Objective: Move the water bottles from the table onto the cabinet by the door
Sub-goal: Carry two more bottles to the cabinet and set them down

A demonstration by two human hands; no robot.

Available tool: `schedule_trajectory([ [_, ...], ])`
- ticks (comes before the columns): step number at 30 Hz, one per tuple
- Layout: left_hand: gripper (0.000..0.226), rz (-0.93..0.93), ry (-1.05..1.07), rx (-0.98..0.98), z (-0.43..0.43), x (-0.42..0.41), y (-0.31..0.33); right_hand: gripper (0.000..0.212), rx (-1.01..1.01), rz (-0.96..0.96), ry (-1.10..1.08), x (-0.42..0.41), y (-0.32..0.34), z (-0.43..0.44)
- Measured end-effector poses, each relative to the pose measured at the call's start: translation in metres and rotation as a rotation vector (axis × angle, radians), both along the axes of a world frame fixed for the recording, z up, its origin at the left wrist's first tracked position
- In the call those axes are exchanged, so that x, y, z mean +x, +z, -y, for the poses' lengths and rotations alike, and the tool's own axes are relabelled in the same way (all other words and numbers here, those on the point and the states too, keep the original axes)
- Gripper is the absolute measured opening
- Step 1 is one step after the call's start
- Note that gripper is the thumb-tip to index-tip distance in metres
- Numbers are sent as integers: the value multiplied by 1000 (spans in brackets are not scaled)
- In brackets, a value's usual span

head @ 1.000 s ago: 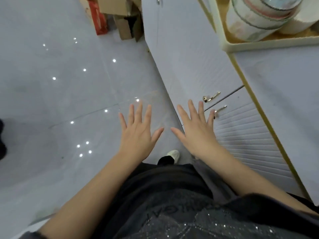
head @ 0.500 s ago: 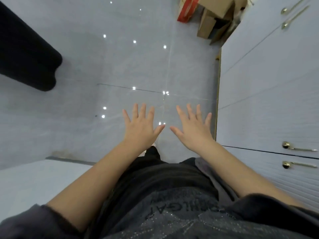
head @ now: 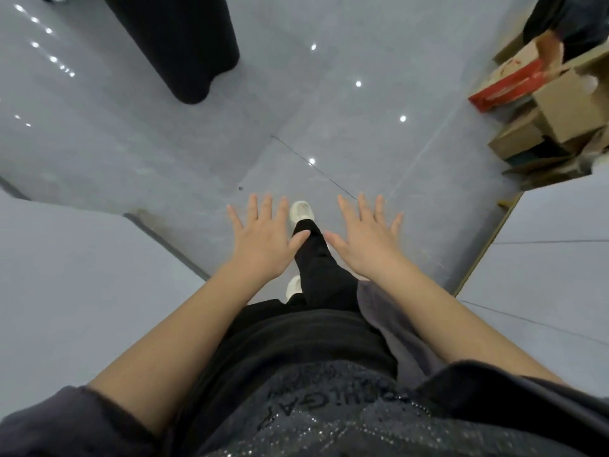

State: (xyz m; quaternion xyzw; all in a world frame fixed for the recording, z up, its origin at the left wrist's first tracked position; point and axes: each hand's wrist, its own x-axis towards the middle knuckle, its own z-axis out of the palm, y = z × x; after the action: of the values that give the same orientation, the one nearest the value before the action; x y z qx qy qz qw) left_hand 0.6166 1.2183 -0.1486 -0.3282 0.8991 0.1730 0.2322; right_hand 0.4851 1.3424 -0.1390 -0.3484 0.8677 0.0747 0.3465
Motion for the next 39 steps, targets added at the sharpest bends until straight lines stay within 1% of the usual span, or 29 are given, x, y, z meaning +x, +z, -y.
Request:
schedule_trajectory([
  [6, 77, 48, 207, 14, 69, -16, -3, 73, -7, 24, 201, -44, -6, 103],
  [13, 78, 85, 411, 8, 153, -41, 9, 74, -3, 7, 474, -89, 3, 230],
  [18, 77, 73, 606, 6, 198, -40, 17, 75, -11, 5, 648, -96, 10, 307],
  [23, 77, 84, 705, 28, 238, -30, 15, 75, -51, 17, 722, -88, 13, 370],
  [26, 76, 68, 716, 23, 270, -21, 12, 74, -57, 17, 734, -78, 12, 406],
  [32, 77, 51, 657, -10, 364, 9, 6, 75, -53, 6, 714, -46, 2, 483],
  [36, 77, 60, 572, -5, 442, 39, 11, 76, -24, 15, 625, -13, 6, 549],
  [39, 77, 61, 502, -34, 496, 59, 14, 75, -48, 28, 598, 11, 9, 599],
])
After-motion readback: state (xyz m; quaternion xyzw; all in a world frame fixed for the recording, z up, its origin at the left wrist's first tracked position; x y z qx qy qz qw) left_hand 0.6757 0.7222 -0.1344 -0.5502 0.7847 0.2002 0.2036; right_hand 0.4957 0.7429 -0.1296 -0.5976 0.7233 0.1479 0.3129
